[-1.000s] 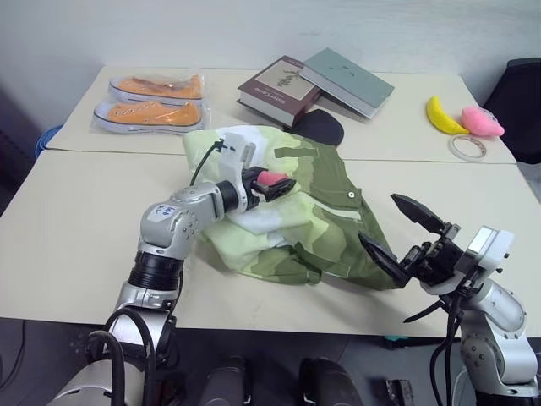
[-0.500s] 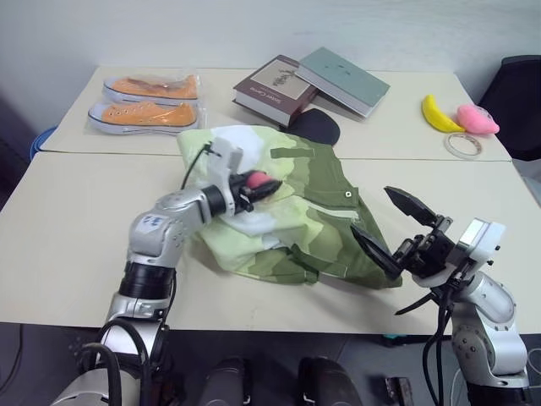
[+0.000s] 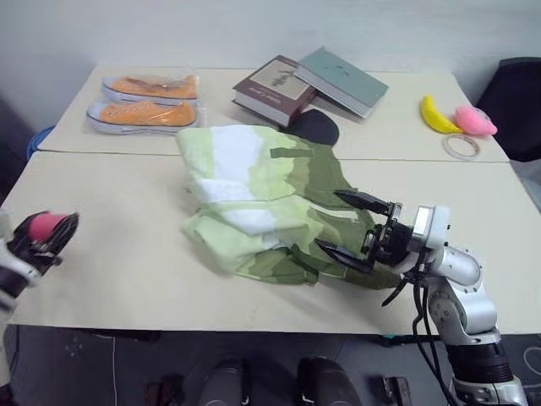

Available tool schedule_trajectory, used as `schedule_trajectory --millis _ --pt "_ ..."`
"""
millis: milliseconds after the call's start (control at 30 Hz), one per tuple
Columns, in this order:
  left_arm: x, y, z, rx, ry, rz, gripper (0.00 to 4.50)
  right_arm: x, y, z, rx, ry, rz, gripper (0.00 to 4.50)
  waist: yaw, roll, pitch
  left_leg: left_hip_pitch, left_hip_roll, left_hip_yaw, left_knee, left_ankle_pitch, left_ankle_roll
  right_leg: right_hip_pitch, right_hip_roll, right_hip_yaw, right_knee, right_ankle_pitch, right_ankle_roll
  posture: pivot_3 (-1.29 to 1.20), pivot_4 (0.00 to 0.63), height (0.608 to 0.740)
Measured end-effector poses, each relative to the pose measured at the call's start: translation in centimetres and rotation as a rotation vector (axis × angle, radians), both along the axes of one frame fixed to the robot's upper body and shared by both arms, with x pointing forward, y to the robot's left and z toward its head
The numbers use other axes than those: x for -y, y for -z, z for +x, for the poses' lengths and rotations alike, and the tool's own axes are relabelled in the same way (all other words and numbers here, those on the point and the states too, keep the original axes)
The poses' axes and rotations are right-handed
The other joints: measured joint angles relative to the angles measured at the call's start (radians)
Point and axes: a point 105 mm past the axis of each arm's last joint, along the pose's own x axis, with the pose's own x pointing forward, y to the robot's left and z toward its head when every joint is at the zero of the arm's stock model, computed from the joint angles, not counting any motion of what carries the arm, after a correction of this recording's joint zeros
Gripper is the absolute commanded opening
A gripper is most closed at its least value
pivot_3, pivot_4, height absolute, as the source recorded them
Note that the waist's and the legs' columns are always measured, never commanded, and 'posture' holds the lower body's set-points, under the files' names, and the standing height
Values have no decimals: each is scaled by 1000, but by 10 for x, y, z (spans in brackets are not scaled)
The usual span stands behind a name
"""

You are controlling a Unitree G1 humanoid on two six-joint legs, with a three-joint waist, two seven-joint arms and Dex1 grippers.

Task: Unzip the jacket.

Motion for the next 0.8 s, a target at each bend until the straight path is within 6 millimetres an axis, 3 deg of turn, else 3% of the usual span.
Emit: schedule_trajectory --millis 67,267,433,533,600,700,800 --pt "-7 8 -1 -26 -30 -14 4481 0 0 2 -16 4 -1 4500 4 0 0 0 0 0 0 -1 -2 0 0 0 0 0 0 0 150 740" --pt "2 22 13 -64 21 -40 4481 5 2 15 -62 69 -58 4500 -7 0 0 0 2 1 -3 1 1 -2 2 -1 2 0 0 0 150 740" --pt "16 -8 16 46 163 10 4481 22 13 30 -212 172 -228 4500 -23 0 0 -2 2 1 -4 1 1 -3 2 -1 1 0 0 0 150 740" --pt "44 -31 12 130 340 44 4481 15 16 25 -317 130 -283 4500 -29 0 0 -2 2 1 -4 1 1 -3 2 -1 1 0 0 0 150 740" --pt "67 -35 9 93 483 115 4481 4 19 20 -364 79 -332 4500 -33 0 0 -2 2 1 -5 1 1 -3 3 -2 1 0 -1 0 150 740" --pt "105 -13 2 -47 708 193 4481 -1 34 21 -407 86 -426 4500 -34 0 0 -2 2 2 -4 1 1 -2 3 -1 0 0 -1 0 150 740" --pt "136 9 -2 -138 874 207 4500 6 55 34 -411 181 -516 3932 -33 0 0 -3 2 3 -4 2 1 -4 2 -1 0 0 -1 0 150 740"
